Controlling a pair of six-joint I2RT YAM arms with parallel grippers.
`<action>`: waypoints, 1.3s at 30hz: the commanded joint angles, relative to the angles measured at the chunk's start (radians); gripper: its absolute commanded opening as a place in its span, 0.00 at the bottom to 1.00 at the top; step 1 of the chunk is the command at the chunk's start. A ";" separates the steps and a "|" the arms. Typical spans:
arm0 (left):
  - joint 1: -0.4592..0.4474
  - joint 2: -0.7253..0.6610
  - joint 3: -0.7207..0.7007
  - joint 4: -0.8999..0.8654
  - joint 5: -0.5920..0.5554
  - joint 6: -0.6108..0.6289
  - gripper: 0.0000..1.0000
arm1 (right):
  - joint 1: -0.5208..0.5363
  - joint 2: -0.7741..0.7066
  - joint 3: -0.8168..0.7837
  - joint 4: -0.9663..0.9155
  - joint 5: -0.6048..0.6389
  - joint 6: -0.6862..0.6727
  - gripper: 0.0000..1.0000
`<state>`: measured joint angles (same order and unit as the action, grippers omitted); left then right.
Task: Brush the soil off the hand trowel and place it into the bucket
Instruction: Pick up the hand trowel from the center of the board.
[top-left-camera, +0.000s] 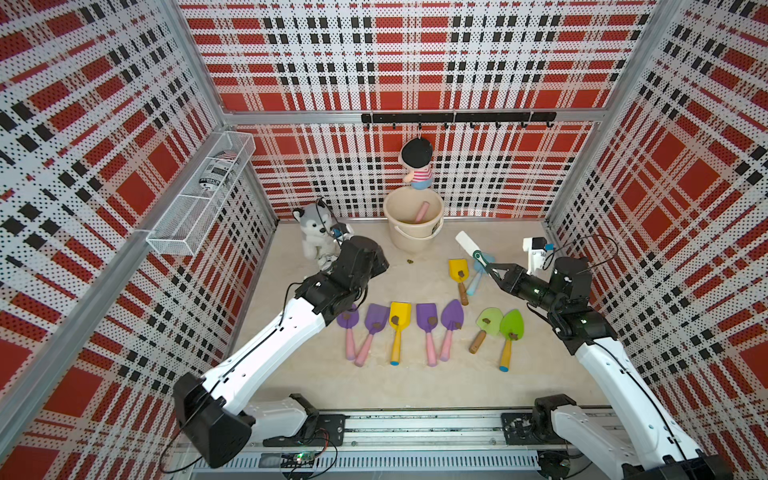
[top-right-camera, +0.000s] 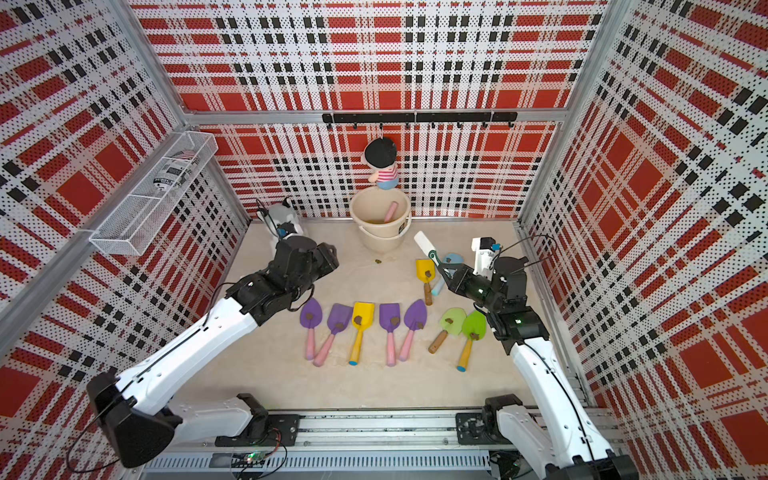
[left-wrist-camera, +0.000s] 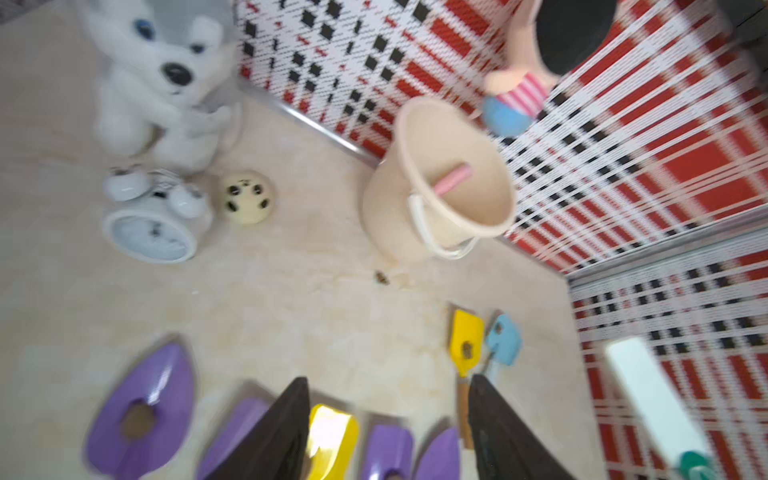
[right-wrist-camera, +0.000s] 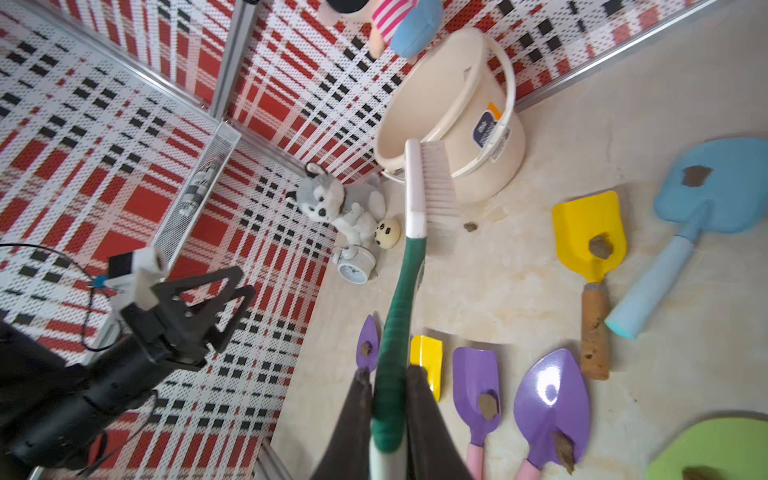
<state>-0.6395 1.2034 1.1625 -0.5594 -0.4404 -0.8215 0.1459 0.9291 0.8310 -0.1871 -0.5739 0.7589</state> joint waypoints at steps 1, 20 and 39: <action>-0.007 -0.099 -0.116 -0.144 -0.061 0.019 0.63 | 0.005 0.009 0.034 0.053 -0.117 -0.033 0.00; 0.032 -0.154 -0.615 0.008 0.103 -0.125 0.65 | 0.075 0.042 0.055 0.007 -0.024 -0.024 0.00; 0.023 0.049 -0.628 0.014 0.142 -0.106 0.43 | 0.113 0.049 0.112 -0.022 0.031 -0.033 0.00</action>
<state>-0.6121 1.2327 0.5274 -0.5457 -0.3080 -0.9340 0.2531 0.9882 0.8997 -0.2279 -0.5564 0.7319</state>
